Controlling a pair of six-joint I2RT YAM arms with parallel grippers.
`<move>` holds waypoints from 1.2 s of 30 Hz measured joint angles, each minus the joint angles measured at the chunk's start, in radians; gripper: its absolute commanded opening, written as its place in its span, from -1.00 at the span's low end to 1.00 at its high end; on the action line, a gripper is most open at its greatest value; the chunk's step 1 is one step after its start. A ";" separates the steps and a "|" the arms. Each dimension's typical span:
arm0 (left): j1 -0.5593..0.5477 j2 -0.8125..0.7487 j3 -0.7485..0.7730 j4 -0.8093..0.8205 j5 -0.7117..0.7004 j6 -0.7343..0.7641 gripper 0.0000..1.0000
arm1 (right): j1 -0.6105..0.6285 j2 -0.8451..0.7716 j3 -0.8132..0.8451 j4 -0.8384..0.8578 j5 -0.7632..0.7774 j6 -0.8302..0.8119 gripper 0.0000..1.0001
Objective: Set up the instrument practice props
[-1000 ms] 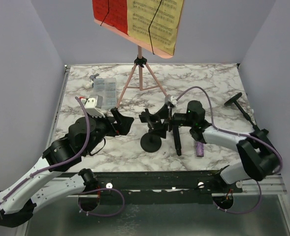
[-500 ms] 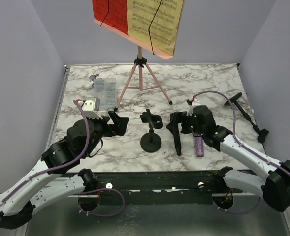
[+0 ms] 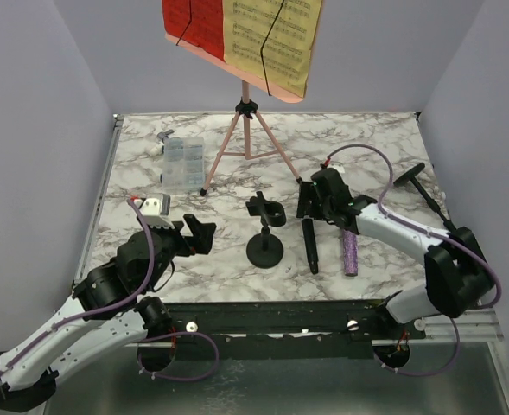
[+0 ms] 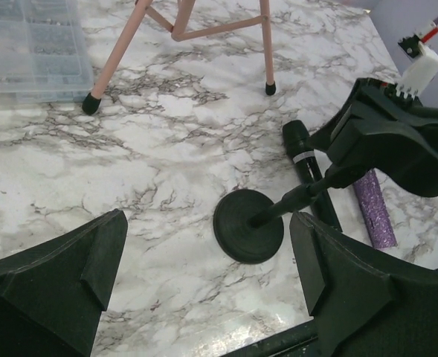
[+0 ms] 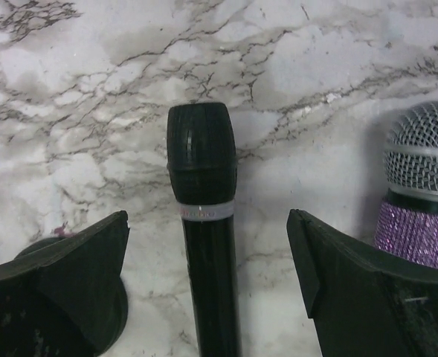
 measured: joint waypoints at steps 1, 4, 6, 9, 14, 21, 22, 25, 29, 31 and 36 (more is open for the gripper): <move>0.000 -0.014 -0.016 -0.005 0.000 -0.003 0.98 | 0.000 0.042 0.027 -0.005 0.006 -0.013 0.83; -0.001 -0.042 -0.033 -0.026 0.001 -0.004 0.98 | 0.000 0.151 0.097 -0.008 0.018 -0.043 0.79; -0.001 -0.051 -0.033 -0.025 0.000 -0.003 0.98 | 0.000 0.212 0.135 -0.015 0.019 -0.061 0.68; -0.001 -0.054 -0.033 -0.024 -0.001 -0.003 0.98 | 0.000 0.298 0.187 -0.019 0.018 -0.078 0.38; -0.002 -0.029 -0.033 -0.024 -0.001 0.002 0.98 | 0.000 0.380 0.201 -0.021 0.016 -0.086 -0.34; -0.002 0.005 -0.033 -0.023 -0.001 0.006 0.98 | 0.000 0.340 0.194 -0.044 0.019 -0.105 -0.99; -0.002 0.008 -0.033 -0.023 -0.001 0.007 0.98 | 0.000 0.302 0.187 -0.053 0.018 -0.114 -0.99; -0.002 0.012 -0.033 -0.023 0.000 0.009 0.98 | 0.000 0.083 0.159 -0.067 0.003 -0.167 -0.99; -0.002 0.012 -0.033 -0.017 0.000 0.011 0.98 | -0.001 -0.321 0.133 0.067 -0.072 -0.272 -0.99; -0.002 0.012 -0.033 -0.016 0.000 0.012 0.98 | -0.001 -0.501 0.126 0.185 -0.130 -0.324 -0.99; -0.002 0.006 -0.034 -0.016 0.001 0.011 0.98 | -0.002 -0.618 0.277 0.341 -0.319 -0.382 -0.99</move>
